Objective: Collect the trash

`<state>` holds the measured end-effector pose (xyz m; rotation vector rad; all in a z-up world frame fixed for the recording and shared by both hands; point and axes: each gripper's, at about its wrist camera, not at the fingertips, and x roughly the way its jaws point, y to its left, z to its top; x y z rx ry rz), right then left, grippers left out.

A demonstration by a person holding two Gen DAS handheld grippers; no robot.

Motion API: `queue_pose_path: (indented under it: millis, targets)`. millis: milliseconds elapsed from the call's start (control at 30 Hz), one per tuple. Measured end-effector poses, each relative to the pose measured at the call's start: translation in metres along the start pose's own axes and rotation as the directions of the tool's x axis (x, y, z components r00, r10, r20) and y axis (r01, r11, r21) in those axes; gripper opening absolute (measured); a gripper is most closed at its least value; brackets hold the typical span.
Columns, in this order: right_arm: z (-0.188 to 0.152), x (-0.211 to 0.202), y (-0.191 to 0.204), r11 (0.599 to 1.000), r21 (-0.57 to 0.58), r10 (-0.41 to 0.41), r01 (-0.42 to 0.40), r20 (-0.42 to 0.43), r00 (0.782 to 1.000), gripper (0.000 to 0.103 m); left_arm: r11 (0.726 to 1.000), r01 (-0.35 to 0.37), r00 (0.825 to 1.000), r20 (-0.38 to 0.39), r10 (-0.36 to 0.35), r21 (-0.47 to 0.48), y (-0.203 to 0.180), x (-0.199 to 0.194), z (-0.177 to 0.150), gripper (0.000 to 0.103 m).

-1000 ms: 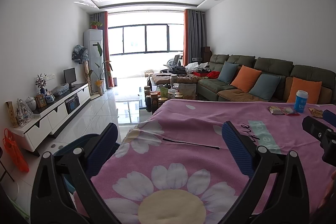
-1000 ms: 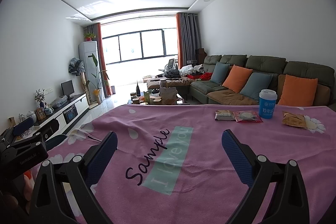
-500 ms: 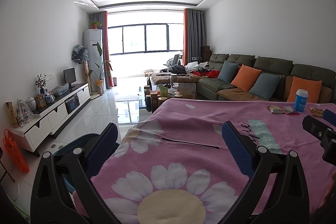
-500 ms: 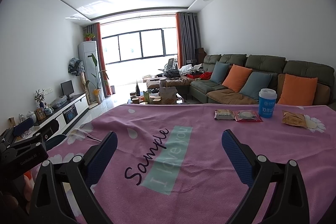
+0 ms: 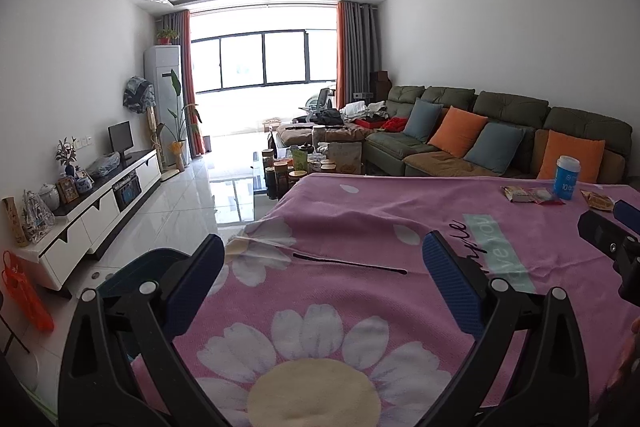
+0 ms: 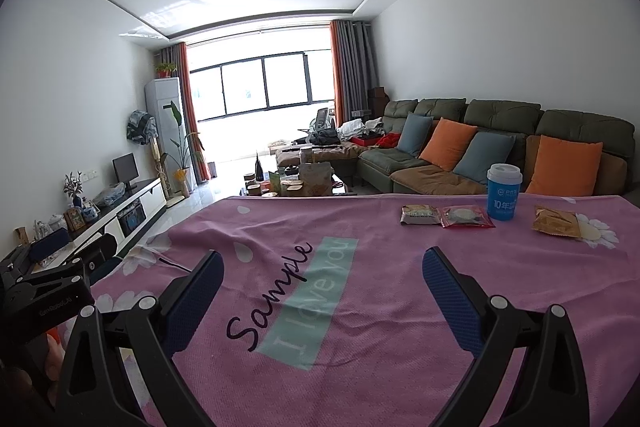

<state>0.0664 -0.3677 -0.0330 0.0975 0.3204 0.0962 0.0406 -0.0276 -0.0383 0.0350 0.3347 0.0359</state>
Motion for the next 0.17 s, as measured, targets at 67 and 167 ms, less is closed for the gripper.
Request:
queue_pose_path:
  millis: [67,167]
  targets:
    - [0.0,0.002,-0.008,1.0,0.012,-0.005,0.006,-0.014,1.0,0.096,1.0,0.015,0.999,-0.048,-0.015,0.001,-0.001,0.013,0.004,0.097]
    - [0.002,0.005,-0.023,0.999,0.03,-0.023,0.025,-0.056,0.998,0.096,0.998,0.061,0.983,-0.172,-0.061,-0.004,-0.001,0.046,0.01,0.097]
